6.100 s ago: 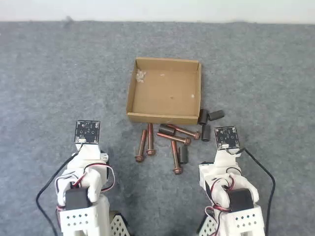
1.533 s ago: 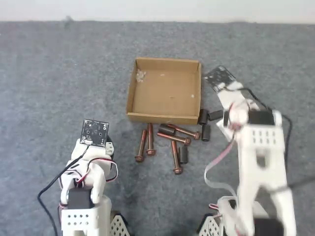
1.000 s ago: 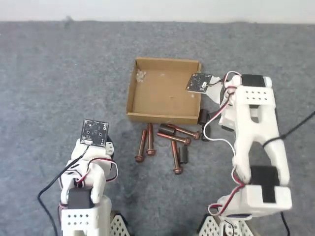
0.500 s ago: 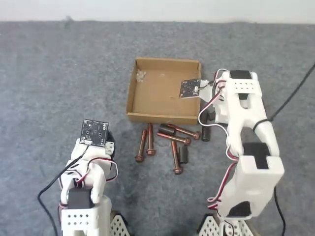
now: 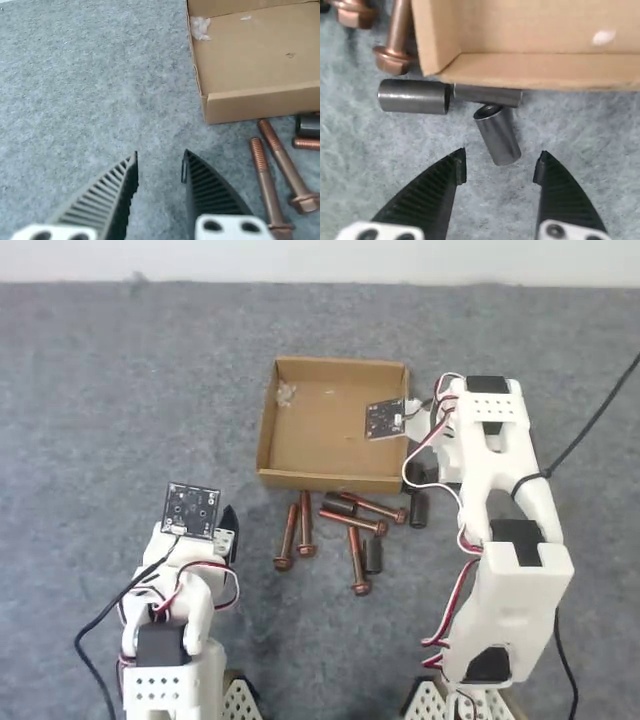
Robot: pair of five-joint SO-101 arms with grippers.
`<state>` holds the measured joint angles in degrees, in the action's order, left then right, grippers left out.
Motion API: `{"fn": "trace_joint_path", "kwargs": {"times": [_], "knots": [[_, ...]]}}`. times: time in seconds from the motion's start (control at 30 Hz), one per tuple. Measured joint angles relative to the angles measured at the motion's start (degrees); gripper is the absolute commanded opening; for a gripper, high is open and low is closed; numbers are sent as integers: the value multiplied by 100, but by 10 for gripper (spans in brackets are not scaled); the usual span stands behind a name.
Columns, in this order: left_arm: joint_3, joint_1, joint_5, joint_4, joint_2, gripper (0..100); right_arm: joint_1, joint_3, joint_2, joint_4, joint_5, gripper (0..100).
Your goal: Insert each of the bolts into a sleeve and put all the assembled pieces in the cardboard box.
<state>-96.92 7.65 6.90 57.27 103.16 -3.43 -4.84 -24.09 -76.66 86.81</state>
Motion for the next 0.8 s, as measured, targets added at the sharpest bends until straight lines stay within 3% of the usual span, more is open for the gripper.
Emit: {"fn": "trace_joint_path", "kwargs": {"times": [0.6,0.67,0.8], "knots": [[0,0,0,0,0,145,-123,1037,-62,1204,35,203],[0,-9,0,0,0,145,-123,1037,-62,1204,44,174],[0,0,0,0,0,145,-123,1011,-62,1310,35,13]]}}
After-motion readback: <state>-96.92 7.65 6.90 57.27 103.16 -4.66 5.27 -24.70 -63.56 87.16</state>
